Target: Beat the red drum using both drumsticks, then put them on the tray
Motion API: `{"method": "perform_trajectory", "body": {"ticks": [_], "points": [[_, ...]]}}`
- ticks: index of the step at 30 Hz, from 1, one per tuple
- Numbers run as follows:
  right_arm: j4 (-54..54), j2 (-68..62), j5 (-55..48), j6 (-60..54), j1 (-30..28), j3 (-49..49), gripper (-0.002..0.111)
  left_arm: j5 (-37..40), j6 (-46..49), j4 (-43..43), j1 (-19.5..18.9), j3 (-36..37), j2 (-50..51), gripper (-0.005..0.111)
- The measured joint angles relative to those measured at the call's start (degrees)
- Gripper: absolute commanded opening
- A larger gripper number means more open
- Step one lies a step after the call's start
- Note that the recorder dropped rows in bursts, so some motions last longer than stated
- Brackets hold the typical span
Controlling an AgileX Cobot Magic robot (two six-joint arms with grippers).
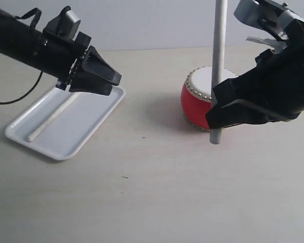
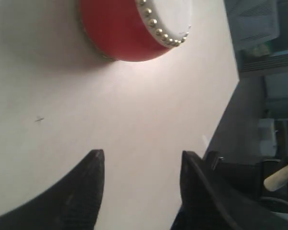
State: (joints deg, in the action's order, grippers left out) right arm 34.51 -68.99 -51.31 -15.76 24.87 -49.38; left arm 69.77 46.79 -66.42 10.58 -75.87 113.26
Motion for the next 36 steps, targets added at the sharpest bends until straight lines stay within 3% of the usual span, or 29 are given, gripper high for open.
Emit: {"method": "perform_trajectory", "body": {"ticks": [11,25,31,36], "points": [[7.6,-4.5,-3.6,-11.9,0.0,0.0,0.000,-0.1,14.8,-16.5,0.0,17.4,-3.1,0.049],[24.2,-17.8,-11.3,-28.7,0.0,0.0,0.000,-0.2,19.8,-17.9,0.0,26.8,-18.0,0.049],[36.6,-18.6,-17.6,-39.2,0.0,0.0,0.000,-0.2,21.9,-17.1,0.0,33.2,-25.0,0.041],[39.4,-20.4,-18.2,-41.9,0.0,0.0,0.000,-0.2,22.7,-17.0,0.0,38.6,-29.0,0.040]]}}
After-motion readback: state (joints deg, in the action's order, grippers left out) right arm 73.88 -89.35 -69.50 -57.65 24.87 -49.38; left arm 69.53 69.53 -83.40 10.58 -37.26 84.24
